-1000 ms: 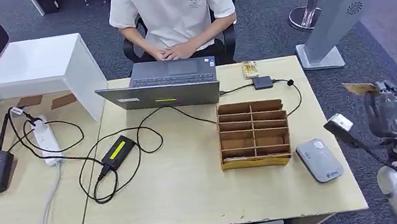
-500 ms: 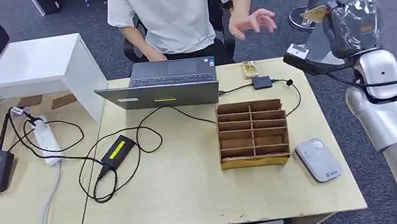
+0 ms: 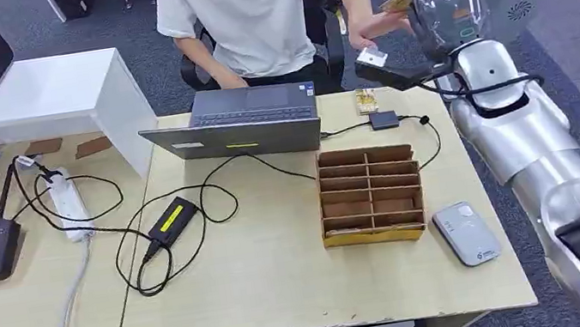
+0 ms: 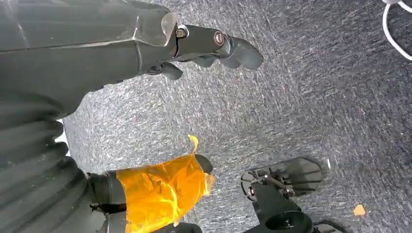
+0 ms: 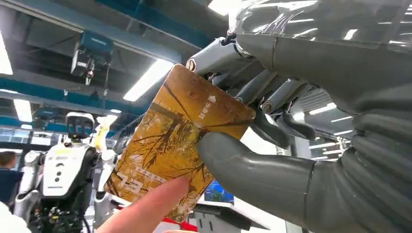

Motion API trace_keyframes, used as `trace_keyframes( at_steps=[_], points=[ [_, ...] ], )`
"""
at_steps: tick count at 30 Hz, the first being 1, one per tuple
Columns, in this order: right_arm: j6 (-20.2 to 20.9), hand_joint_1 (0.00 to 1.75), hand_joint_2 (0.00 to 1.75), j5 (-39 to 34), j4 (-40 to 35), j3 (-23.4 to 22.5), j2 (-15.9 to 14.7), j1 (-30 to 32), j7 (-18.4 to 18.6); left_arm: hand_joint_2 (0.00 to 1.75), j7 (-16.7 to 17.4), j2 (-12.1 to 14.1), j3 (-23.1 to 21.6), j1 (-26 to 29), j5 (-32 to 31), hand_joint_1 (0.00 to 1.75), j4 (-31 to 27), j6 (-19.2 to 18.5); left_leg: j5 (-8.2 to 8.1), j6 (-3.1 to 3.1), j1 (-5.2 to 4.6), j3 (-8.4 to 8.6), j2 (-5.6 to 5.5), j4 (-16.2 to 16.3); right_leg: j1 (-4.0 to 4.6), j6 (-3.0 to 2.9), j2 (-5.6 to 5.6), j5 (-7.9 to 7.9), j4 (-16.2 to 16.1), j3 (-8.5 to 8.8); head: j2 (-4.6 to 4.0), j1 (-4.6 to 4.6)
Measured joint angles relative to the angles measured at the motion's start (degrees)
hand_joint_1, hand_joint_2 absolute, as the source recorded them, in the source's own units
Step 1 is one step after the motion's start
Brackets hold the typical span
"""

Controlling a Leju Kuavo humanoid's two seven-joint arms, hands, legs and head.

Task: Pass the card to the sensor for recognition and then transmit it.

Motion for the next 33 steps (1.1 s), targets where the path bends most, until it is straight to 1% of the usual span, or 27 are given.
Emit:
trace_keyframes(
  at_steps=[2,5,7,13,17,20,23,26,33],
  points=[
    [-0.07,0.0,1.75,-0.09,0.44,0.46,0.22,-0.11,-0.26,1.75,-0.61,0.0,-0.13,0.01,-0.57,0.0,0.0,-0.17,0.0,0.0,0.0,0.0,0.0,0.0,0.0,0.0,0.0,0.0,0.0,-0.01,0.0,0.0],
    [-0.26,0.0,1.75,-0.13,0.98,0.87,0.31,-0.09,-0.26,1.75,-0.92,-0.11,-0.39,0.03,-0.66,0.0,0.0,1.57,0.0,0.0,0.0,-0.01,0.0,0.0,-0.01,0.0,0.0,0.0,-0.02,-0.01,0.0,0.0],
    [-0.59,0.0,1.75,-0.15,1.22,1.03,0.31,-0.07,-0.26,1.75,-0.92,-0.11,-0.48,0.03,-0.61,0.0,0.0,2.1,0.0,0.0,-0.01,-0.01,0.01,0.0,-0.01,0.0,0.01,0.0,-0.02,-0.02,0.0,0.0],
    [-0.74,0.0,1.75,-0.3,1.59,1.66,0.31,0.16,-0.24,1.75,-0.85,-0.13,-0.81,0.1,-0.59,0.0,0.0,2.16,0.0,0.0,-0.01,0.0,0.03,0.0,0.01,-0.01,0.03,0.01,-0.02,-0.04,0.0,0.0],
    [-2.34,0.0,1.75,-1.6,1.53,1.77,0.28,0.97,-0.74,1.75,-0.72,-0.13,-0.81,0.21,-0.44,0.0,0.0,2.1,0.0,0.0,-0.01,0.0,0.03,0.0,0.01,-0.01,0.03,0.01,-0.01,-0.06,0.0,-0.02],
    [-4.18,0.0,1.75,-3.79,0.45,1.77,-0.2,2.44,-1.84,1.75,-0.68,-0.13,-0.79,0.35,0.11,0.0,0.0,2.01,0.0,-0.01,-0.01,0.0,0.03,0.0,0.01,-0.01,0.03,0.01,-0.02,-0.07,0.0,0.0],
    [-6.09,0.0,1.75,-7.14,-4.56,1.33,-1.72,6.58,-2.71,1.75,-0.7,-0.11,-0.68,0.72,0.9,0.0,0.0,2.19,0.0,0.0,0.0,-0.02,-0.01,0.0,0.01,-0.01,-0.01,0.0,-0.03,-0.07,0.0,0.0],
    [-6.54,0.0,1.75,-8.99,-10.66,0.3,-3.5,11.75,-2.86,1.75,-0.9,-0.09,-0.2,1.3,1.62,0.0,0.0,2.34,-0.02,0.01,0.0,-0.05,0.0,0.0,0.0,-0.01,0.0,0.0,-0.05,-0.08,0.0,0.0],
    [-7.59,0.0,1.75,-11.67,-29.64,-3.49,-8.02,26.41,-3.34,1.75,-1.77,0.04,1.83,2.85,3.21,0.0,0.0,2.65,-0.07,0.02,-0.01,-0.12,-0.02,0.0,0.01,0.0,-0.03,-0.01,-0.09,-0.15,0.0,-0.02]
  ],
)
